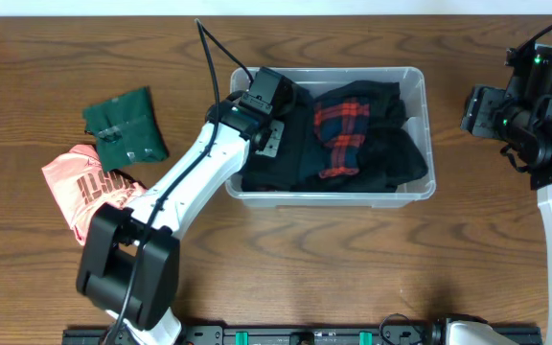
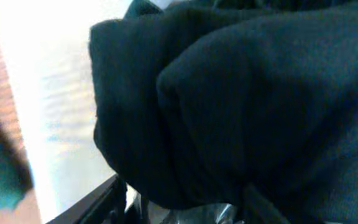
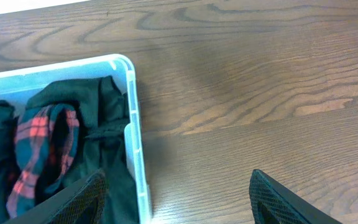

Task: Pack container
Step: 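Place the black bundle into the container's left side and press down, then move the left gripper back and grasp the pink printed shirt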

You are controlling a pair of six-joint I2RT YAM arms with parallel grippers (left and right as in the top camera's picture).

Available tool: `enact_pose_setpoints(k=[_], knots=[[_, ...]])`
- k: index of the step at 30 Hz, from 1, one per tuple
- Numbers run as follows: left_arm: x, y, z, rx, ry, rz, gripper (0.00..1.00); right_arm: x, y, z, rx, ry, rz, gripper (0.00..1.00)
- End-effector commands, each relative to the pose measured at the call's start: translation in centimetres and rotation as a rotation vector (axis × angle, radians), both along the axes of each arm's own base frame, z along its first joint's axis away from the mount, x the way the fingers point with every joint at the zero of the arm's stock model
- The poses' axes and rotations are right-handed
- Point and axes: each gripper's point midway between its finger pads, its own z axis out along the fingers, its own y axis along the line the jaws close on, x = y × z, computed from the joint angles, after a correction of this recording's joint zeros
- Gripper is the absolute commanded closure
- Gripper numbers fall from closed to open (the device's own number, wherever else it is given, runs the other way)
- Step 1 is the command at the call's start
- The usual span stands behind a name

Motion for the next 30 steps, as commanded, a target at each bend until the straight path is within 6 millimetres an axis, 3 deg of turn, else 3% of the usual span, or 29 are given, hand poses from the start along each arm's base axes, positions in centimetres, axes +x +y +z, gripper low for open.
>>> enact_pose_setpoints(k=[1, 3, 4, 6, 8, 11, 13, 15, 20, 25, 27, 30], knots=[[-1.6, 2.7, 2.0, 0.064, 0.009, 0.023, 0.36, -0.1, -0.1, 0.1, -0.004, -0.002, 0.008, 0.27], [-1.7, 3.7, 7.0, 0.045, -0.107, 0.048, 0.25, -0.1, -0.1, 0.1, -0.004, -0.002, 0.008, 0.26], [-1.8, 4.4, 9.1, 0.033, -0.163, 0.066, 0.13, -0.1, -0.1, 0.1, -0.005, -0.002, 0.008, 0.26], [-2.3, 6.3, 13.1, -0.017, -0.265, 0.118, 0.0, -0.1, -0.1, 0.1, -0.005, -0.002, 0.008, 0.26], [-2.9, 9.0, 16.0, -0.059, -0.342, 0.204, 0.02, -0.1, -0.1, 0.1, -0.012, -0.001, 0.016, 0.25], [-3.7, 13.9, 17.8, -0.066, -0.386, 0.332, 0.02, -0.1, -0.1, 0.1, -0.012, -0.001, 0.016, 0.25], [-4.4, 17.6, 17.1, -0.096, -0.346, 0.463, 0.02, -0.1, -0.2, 0.1, -0.012, -0.001, 0.015, 0.25], [-4.9, 19.8, 15.8, -0.146, -0.292, 0.562, 0.02, -0.1, -0.1, 0.1, -0.012, -0.001, 0.016, 0.25], [-6.9, 26.3, 10.5, -0.323, -0.132, 0.869, 0.02, -0.1, -0.1, 0.1, -0.013, -0.001, 0.016, 0.25], [-10.4, 33.2, 5.1, -0.381, -0.009, 1.165, 0.02, -0.1, -0.1, 0.1, -0.012, 0.0, 0.016, 0.25], [-11.5, 35.3, 3.3, -0.392, 0.038, 1.24, 0.02, -0.1, -0.2, 0.1, -0.012, 0.0, 0.015, 0.25], [-10.9, 36.1, 0.9, -0.49, 0.09, 1.204, 0.02, -0.1, -0.1, 0.1, -0.012, -0.001, 0.016, 0.25]])
